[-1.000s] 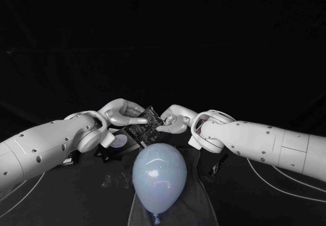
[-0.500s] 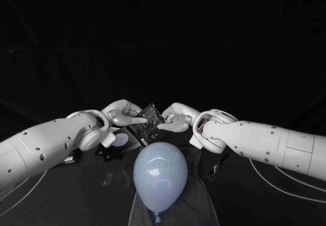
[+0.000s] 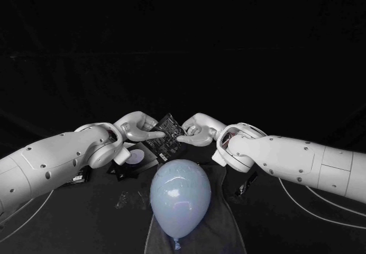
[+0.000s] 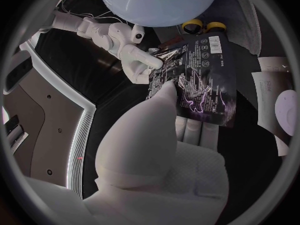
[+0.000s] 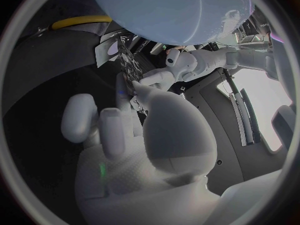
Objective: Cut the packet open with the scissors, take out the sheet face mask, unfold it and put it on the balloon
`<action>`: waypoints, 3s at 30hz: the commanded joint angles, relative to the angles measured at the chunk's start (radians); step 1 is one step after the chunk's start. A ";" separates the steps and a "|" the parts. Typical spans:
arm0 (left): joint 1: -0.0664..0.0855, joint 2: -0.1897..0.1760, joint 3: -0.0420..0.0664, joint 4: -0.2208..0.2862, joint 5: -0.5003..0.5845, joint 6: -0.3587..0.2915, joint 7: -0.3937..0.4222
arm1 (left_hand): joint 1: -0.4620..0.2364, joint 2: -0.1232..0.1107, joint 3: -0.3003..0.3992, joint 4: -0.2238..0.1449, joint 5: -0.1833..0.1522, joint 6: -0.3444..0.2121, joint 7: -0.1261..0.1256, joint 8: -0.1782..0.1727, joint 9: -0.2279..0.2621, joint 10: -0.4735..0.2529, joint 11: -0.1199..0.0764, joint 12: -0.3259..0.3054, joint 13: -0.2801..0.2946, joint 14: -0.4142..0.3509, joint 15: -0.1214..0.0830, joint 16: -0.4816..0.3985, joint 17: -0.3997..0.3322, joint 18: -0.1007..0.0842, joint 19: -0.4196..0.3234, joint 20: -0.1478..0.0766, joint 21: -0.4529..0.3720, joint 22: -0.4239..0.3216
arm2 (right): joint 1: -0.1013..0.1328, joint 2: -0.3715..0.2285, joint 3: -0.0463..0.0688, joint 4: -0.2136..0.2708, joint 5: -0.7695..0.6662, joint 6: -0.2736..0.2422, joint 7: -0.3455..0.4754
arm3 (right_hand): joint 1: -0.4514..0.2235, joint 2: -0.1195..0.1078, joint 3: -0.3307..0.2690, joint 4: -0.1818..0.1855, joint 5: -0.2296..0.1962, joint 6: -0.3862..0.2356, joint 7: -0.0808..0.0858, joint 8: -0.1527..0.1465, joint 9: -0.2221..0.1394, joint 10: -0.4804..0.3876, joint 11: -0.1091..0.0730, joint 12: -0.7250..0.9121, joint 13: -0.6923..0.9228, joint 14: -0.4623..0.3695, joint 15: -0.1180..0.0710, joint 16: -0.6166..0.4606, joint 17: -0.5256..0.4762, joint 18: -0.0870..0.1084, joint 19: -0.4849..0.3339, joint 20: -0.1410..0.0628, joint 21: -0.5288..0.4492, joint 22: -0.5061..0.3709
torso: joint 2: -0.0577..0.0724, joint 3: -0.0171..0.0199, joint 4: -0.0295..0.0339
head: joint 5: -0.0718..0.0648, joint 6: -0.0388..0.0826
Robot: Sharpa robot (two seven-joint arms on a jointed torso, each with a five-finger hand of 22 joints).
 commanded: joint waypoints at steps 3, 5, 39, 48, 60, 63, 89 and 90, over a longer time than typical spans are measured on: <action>0.000 -0.003 -0.001 -0.001 0.013 0.009 0.003 | -0.021 -0.029 0.067 -0.013 0.006 0.006 -0.004 0.019 0.035 0.021 -0.003 -0.014 0.001 0.004 0.001 -0.017 0.002 0.003 -0.005 -0.001 0.002 -0.003 | 0.003 0.004 0.003 -0.014 0.088 -0.028 0.042 | -0.117 -0.116 -0.016 -0.033 0.004 -0.145 0.073 -0.098 -0.044 -0.201 0.073 -0.005 -0.035 -0.034 0.061 -0.064 -0.125 0.035 -0.107 0.041 -0.174 -0.055 | 0.000 0.0001 0.0001 | -0.003 -0.007; 0.000 -0.005 -0.001 0.000 0.020 0.005 0.004 | -0.030 -0.037 0.091 -0.017 0.006 0.005 -0.005 0.021 0.039 0.026 -0.003 -0.019 0.002 0.006 0.001 -0.021 0.004 0.003 -0.004 0.000 0.003 -0.003 | 0.003 0.003 0.003 -0.017 0.097 -0.023 0.045 | -0.146 -0.144 -0.075 -0.018 0.001 -0.196 0.096 -0.130 -0.057 -0.277 0.096 -0.003 -0.032 -0.062 0.085 -0.079 -0.157 0.041 -0.146 0.061 -0.231 -0.082 | 0.000 0.0003 -0.0004 | -0.002 -0.008; 0.001 -0.254 -0.037 0.062 -0.156 0.190 -0.060 | -0.140 -0.088 0.244 -0.087 0.005 0.003 -0.007 0.037 0.077 0.046 -0.006 -0.030 0.002 0.030 -0.002 -0.045 0.026 0.003 0.001 -0.004 0.025 0.001 | -0.003 -0.250 -0.005 0.062 0.451 -0.047 0.204 | 0.027 -0.003 -0.450 0.084 0.001 -0.077 0.059 -0.142 -0.064 -0.253 0.065 0.111 -0.030 -0.047 0.064 -0.056 -0.199 0.100 -0.284 0.076 -0.791 -0.526 | -0.010 0.0007 0.0017 | 0.095 -0.099; 0.000 -0.288 -0.057 0.079 -0.249 0.351 -0.118 | -0.149 -0.088 0.249 -0.089 0.005 0.003 -0.009 0.038 0.080 0.047 -0.006 -0.030 0.002 0.032 -0.002 -0.046 0.027 0.003 0.003 -0.005 0.027 0.002 | -0.022 -0.271 -0.008 0.081 0.357 -0.013 0.187 | 0.093 0.005 -0.396 0.095 0.001 -0.005 0.043 -0.157 -0.092 -0.185 0.046 0.061 -0.031 -0.249 0.043 -0.545 -0.732 0.097 -0.165 0.048 -0.773 -0.554 | -0.019 -0.0040 0.0035 | 0.132 -0.147; -0.003 -0.285 -0.076 0.113 -0.313 0.474 -0.181 | -0.162 -0.087 0.254 -0.094 0.005 0.001 -0.012 0.040 0.085 0.050 -0.008 -0.029 0.002 0.037 -0.002 -0.046 0.031 0.003 0.008 -0.006 0.033 0.005 | -0.049 -0.269 -0.009 0.080 0.256 -0.019 0.157 | 0.107 -0.033 -0.321 0.123 0.002 0.024 0.030 -0.177 -0.111 -0.135 0.032 0.012 -0.028 -0.036 0.022 -0.373 -0.505 0.070 -0.042 0.021 -0.507 -0.369 | -0.020 -0.0070 0.0054 | 0.160 -0.169; -0.007 -0.274 -0.080 0.118 -0.324 0.467 -0.185 | -0.163 -0.087 0.255 -0.094 0.005 0.001 -0.012 0.040 0.085 0.051 -0.008 -0.029 0.002 0.037 -0.002 -0.046 0.031 0.003 0.008 -0.006 0.034 0.005 | -0.052 -0.269 -0.009 0.081 0.238 -0.021 0.149 | 0.105 -0.042 -0.301 0.128 0.001 0.026 0.030 -0.181 -0.113 -0.130 0.033 0.004 -0.028 -0.012 0.022 -0.273 -0.370 0.052 -0.010 0.020 -0.371 -0.270 | -0.020 -0.0076 0.0050 | 0.163 -0.172; -0.042 -0.204 -0.090 0.068 -0.460 0.171 -0.166 | -0.279 -0.201 0.238 -0.075 0.004 -0.151 0.046 -0.059 0.053 -0.157 0.060 -0.035 -0.003 -0.074 0.053 -0.090 0.040 -0.010 -0.083 0.040 -0.016 -0.023 | -0.067 -0.285 -0.010 0.115 0.119 -0.007 0.081 | 0.073 -0.097 -0.258 0.136 0.002 -0.006 0.053 -0.210 -0.120 -0.184 0.055 -0.006 -0.030 0.002 0.043 -0.113 -0.163 0.028 0.002 0.036 -0.160 -0.096 | -0.022 -0.0052 0.0055 | 0.164 -0.177; -0.042 -0.205 -0.090 0.068 -0.460 0.161 -0.165 | -0.283 -0.209 0.232 -0.072 0.004 -0.161 0.047 -0.065 0.050 -0.173 0.065 -0.035 -0.003 -0.093 0.059 -0.097 0.038 -0.010 -0.094 0.046 -0.025 -0.027 | -0.068 -0.285 -0.010 0.116 0.110 -0.006 0.074 | 0.072 -0.099 -0.259 0.135 0.002 -0.007 0.054 -0.211 -0.120 -0.187 0.056 -0.006 -0.030 0.003 0.044 -0.110 -0.159 0.028 0.002 0.036 -0.155 -0.093 | -0.022 -0.0052 0.0052 | 0.164 -0.177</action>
